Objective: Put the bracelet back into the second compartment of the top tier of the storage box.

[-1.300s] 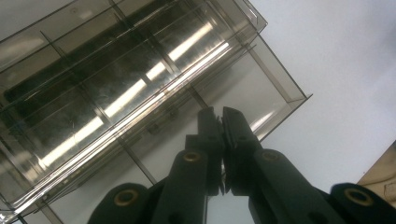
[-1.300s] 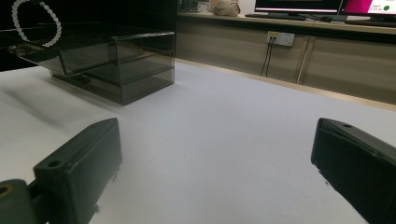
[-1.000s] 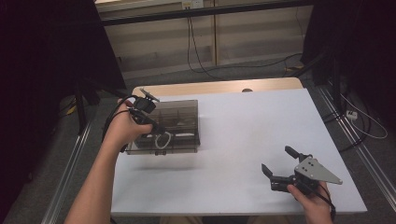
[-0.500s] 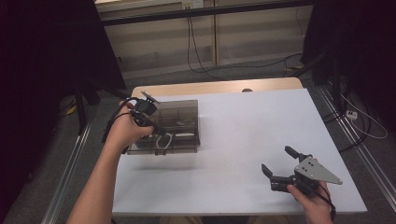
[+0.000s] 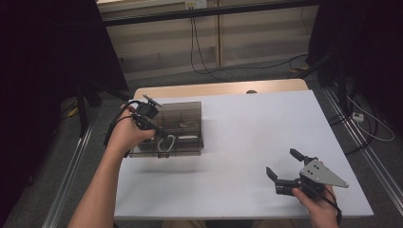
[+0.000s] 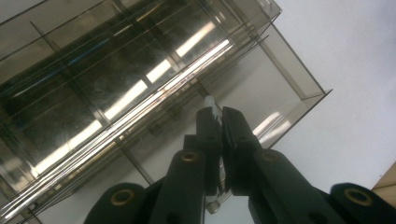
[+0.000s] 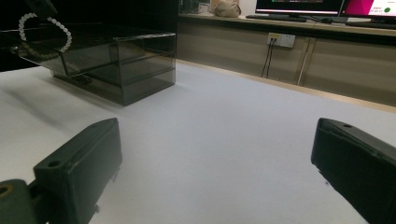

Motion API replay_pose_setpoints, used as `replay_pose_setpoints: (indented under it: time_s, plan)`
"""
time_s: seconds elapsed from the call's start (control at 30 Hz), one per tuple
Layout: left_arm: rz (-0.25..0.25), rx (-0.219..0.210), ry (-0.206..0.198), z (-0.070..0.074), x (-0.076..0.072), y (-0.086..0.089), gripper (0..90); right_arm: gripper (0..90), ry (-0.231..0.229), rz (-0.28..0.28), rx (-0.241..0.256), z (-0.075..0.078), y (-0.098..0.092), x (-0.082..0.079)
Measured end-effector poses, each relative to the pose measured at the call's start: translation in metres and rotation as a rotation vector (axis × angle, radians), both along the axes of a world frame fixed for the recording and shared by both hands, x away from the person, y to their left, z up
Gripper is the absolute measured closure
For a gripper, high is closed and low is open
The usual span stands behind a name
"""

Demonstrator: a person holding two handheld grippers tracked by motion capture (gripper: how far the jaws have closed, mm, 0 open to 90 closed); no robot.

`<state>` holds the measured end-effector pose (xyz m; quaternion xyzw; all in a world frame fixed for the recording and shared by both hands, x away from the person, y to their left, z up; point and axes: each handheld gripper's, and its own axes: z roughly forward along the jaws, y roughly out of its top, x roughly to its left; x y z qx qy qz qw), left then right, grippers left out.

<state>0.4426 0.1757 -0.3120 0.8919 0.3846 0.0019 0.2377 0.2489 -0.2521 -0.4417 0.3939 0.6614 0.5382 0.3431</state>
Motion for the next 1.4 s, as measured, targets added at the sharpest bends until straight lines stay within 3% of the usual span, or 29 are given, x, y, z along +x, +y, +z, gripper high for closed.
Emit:
replay_pose_setpoints:
  time_s: [0.93,1.4]
  plan:
    - [0.041,-0.001,-0.009,-0.013,0.004,0.009,86.5,1.3,-0.006,0.014,-0.002,0.000,0.002,0.000]
    - [0.037,0.008,-0.015,-0.013,0.004,0.011,84.8,1.4,-0.007,0.012,-0.002,0.000,0.001,0.000]
